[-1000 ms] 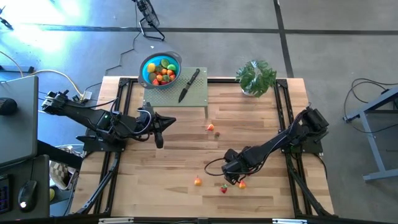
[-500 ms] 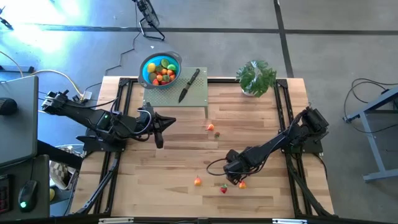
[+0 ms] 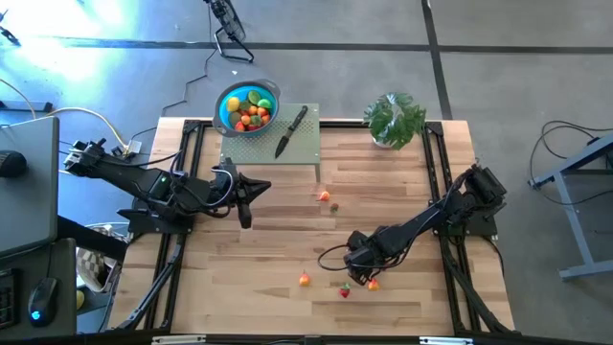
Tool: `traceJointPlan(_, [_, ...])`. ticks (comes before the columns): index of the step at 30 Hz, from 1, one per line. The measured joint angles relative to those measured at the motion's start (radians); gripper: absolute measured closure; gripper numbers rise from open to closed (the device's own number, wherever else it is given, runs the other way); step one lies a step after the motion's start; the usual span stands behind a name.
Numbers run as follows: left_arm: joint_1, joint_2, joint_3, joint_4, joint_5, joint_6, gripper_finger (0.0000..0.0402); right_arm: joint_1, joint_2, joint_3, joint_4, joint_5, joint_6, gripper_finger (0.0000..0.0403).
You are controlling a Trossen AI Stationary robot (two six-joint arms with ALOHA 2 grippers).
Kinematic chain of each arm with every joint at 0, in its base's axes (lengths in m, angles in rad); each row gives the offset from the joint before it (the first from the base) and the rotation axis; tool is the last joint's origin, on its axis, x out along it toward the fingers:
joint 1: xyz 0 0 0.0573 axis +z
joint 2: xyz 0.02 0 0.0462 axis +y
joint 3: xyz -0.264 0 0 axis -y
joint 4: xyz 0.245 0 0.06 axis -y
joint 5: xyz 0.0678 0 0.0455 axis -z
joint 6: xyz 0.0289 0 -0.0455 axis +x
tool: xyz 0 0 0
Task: Pick & Place Fruit
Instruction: Put the lemon into the strainer bowl on the shelf
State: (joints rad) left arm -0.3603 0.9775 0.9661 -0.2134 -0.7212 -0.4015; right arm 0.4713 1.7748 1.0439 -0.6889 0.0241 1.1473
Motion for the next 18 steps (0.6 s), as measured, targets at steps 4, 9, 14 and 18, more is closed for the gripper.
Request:
traceJointPlan(4, [0.0,0.0,0.0,0.0,0.0,0.0,0.0401,0.0,0.0,0.0,0.017,-0.007,-0.001,0.019])
traceJointPlan(9, [0.0,0.0,0.0,0.0,0.0,0.001,0.0401,0.0,0.0,0.0,0.072,-0.043,-0.034,0.0196])
traceJointPlan(14, [0.0,0.0,0.0,0.0,-0.008,0.001,0.04,-0.002,-0.014,0.0,0.135,-0.061,-0.071,0.0196])
traceJointPlan(18, [0.006,0.0,0.0,0.0,-0.017,-0.031,0.0376,-0.018,-0.046,0.0,0.153,-0.057,-0.103,0.0196])
